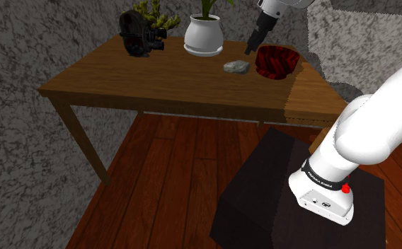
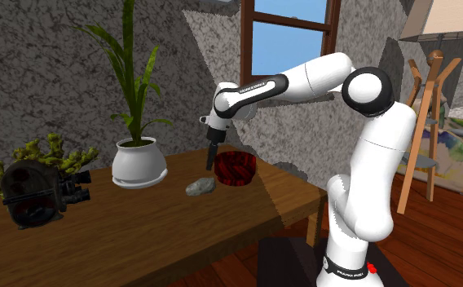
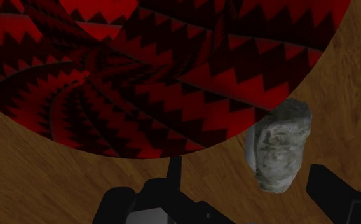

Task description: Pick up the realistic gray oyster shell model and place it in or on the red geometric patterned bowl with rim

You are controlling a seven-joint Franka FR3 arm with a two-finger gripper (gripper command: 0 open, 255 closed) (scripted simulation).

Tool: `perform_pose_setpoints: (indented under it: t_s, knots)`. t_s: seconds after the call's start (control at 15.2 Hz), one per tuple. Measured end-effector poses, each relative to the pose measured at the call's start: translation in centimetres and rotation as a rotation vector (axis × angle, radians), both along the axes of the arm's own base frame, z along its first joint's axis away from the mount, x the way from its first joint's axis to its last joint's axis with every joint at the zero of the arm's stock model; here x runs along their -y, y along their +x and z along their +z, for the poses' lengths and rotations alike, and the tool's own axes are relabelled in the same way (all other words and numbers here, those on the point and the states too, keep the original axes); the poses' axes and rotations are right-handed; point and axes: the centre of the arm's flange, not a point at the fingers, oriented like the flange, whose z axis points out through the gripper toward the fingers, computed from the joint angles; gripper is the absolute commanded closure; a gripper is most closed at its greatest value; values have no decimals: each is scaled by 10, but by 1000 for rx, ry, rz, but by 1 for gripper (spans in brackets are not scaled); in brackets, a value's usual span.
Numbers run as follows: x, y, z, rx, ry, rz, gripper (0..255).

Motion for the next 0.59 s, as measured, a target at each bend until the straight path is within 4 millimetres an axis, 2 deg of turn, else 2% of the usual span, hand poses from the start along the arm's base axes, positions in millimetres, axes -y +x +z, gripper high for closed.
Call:
perform_pose_setpoints:
  t_s: [0.07, 0.13, 0.59]
  knots:
    - [0, 0, 0, 0, 0, 0, 0]
    - [0, 0, 0, 0, 0, 0, 255]
    - [0, 0, 0, 0, 0, 0, 255]
